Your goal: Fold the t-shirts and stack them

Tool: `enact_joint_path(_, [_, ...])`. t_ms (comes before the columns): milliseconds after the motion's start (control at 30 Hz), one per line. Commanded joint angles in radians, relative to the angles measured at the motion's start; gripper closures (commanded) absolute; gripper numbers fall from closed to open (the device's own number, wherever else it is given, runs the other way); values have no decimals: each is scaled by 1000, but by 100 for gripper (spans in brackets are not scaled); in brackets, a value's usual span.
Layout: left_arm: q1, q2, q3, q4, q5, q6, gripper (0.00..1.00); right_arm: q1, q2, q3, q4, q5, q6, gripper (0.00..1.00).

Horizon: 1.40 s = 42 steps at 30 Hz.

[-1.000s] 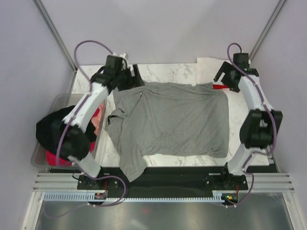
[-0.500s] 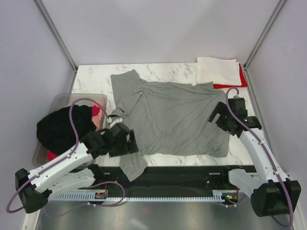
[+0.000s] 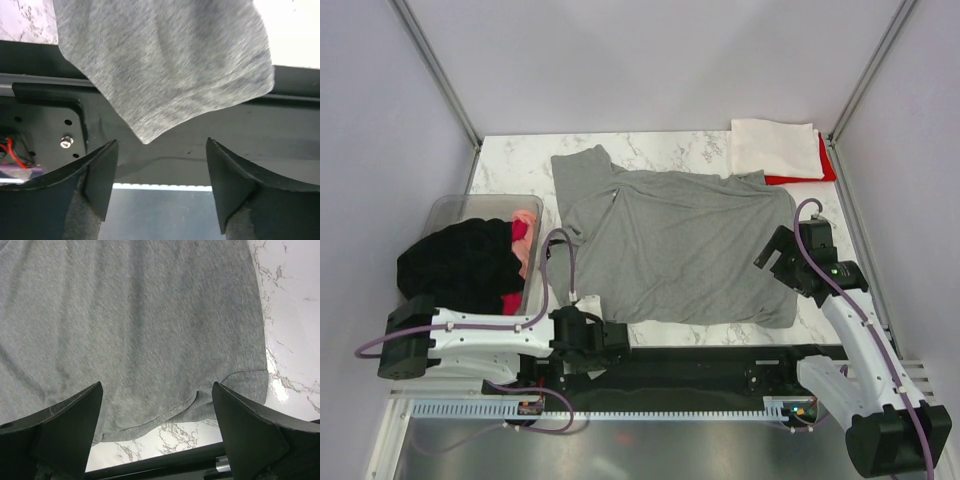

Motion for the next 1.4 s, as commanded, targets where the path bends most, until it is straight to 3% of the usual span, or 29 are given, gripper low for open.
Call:
enact_joint_path(0, [-9,-29,-10,34,-79,-115,25,5,-30,-21,-6,11,-6,2])
enact_joint_path(100, [-9,-43,-71,96,-56,-123,30,3,-35,-44,-1,14,-6,2])
enact_joint_path(433, [-9,-100,-225,226,-5,-158,34,3,-57,-67,1,87,74,2])
enact_joint_path(467, [-7,-106,-232,234,-14,-158,42,3,-69,-76,1,92,88,2])
enact_joint_path(533, [-6,-138,-255,254,-28,-163,48,5,-81,-103,1,90,106,2])
enact_joint_path(733, [-7,-222,-309,314,-96,-161,97,3,-90,-168,-12,138,169,2])
enact_joint_path(1000, [-1,-273,-358,377,-126,-135,98,3,46,-285,181,98,168,2])
enact_joint_path(1267, [14,-377,-423,412,-130,-128,98,-3,357,-165,339,222,83,2])
enact_joint_path(1367, [23,-428,-450,423,-131,-120,98,-58,510,-96,418,199,-8,2])
